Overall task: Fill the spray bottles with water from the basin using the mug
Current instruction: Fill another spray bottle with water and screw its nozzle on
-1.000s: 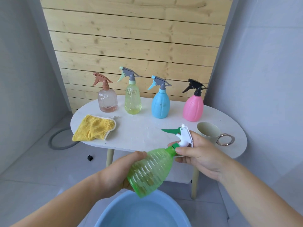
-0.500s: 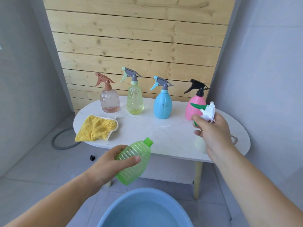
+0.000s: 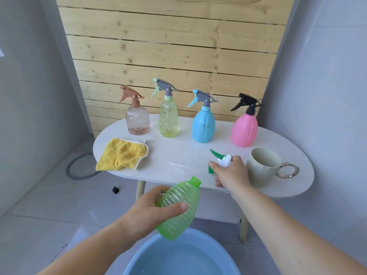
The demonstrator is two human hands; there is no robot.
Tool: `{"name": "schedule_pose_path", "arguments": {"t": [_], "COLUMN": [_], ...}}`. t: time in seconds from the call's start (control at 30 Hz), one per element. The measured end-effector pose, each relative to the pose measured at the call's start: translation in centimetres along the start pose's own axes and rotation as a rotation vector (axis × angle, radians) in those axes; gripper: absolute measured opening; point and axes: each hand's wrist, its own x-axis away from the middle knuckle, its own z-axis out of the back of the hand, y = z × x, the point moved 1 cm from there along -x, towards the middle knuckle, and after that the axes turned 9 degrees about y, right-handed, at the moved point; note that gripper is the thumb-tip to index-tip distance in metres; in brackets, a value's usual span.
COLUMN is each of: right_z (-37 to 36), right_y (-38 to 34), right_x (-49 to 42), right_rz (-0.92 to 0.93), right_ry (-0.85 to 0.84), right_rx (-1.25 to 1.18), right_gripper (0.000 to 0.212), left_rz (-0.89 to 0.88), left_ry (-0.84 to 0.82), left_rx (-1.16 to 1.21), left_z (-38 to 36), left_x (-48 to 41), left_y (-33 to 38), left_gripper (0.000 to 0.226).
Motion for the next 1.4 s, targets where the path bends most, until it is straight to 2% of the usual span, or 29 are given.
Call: {"name": "schedule_pose_path", "arguments": {"t": [0.17, 0.3, 0.5, 0.63, 0.77, 0.83, 0.93, 1.03, 1.1, 1.23, 1.33, 1.4], "right_z": [-0.2, 0.2, 0.6, 1.4, 4.6, 7.2, 11.1, 13.8, 14.9, 16.0, 16.6, 17.0], "right_y": [-0.5, -0.7, -0.9, -1.8, -4.2, -5.1, -5.1, -3.4, -2.2, -0.4, 0.7, 1.3], "right_x": [-0.6, -0.3, -0.1, 0.9, 2.0, 1.7, 0.3, -1.7, -2.7, -3.8, -4.4, -4.6], "right_rz": [0.189, 0.201, 0.203, 0.270, 0.455, 0.531, 0.474, 0.255, 0.160, 0.135, 0.196, 0.219], "right_ry": [0.017, -0.022, -0.038, -0.039, 0.141, 0.277, 0.358, 0.237, 0.159, 0.054, 0.070, 0.090], "right_rx": [0.324, 0.378, 0.463, 0.464, 0.354, 0.293, 0.366, 0.565, 0.578, 0.576, 0.617, 0.597], "right_gripper": [0.073, 0.073, 0.057, 0.048, 0.020, 0.018, 0.028, 0.042, 0.050, 0.043, 0.042, 0.024], "left_rz": [0.002, -0.001, -0.020, -0.042, -0.062, -0.073, -0.087, -0.099, -0.101, -0.093, -0.088, -0.089], "left_ry": [0.001, 0.004, 0.002, -0.005, -0.035, -0.058, -0.088, -0.118, -0.129, -0.156, -0.167, -0.171], "left_rx": [-0.015, -0.027, -0.022, -0.005, 0.031, 0.044, 0.040, 0.029, 0.028, 0.016, 0.001, -0.008], "left_z": [-0.2, -0.5, -0.9, -1.9, -3.4, -4.3, -5.6, -6.9, -7.5, -8.6, -8.9, -9.1], "left_x": [-0.4, -0.6, -0.7, -0.7, -0.7, -0.7, -0.7, -0.8, -0.8, -0.9, -1.0, -0.9], "left_y": [-0.1, -0.1, 0.0, 0.4, 1.0, 1.3, 1.6, 1.5, 1.6, 1.4, 1.1, 0.9], "left_gripper": [0.066, 0.066, 0.070, 0.065, 0.059, 0.059, 0.058, 0.058, 0.057, 0.060, 0.070, 0.073]}}
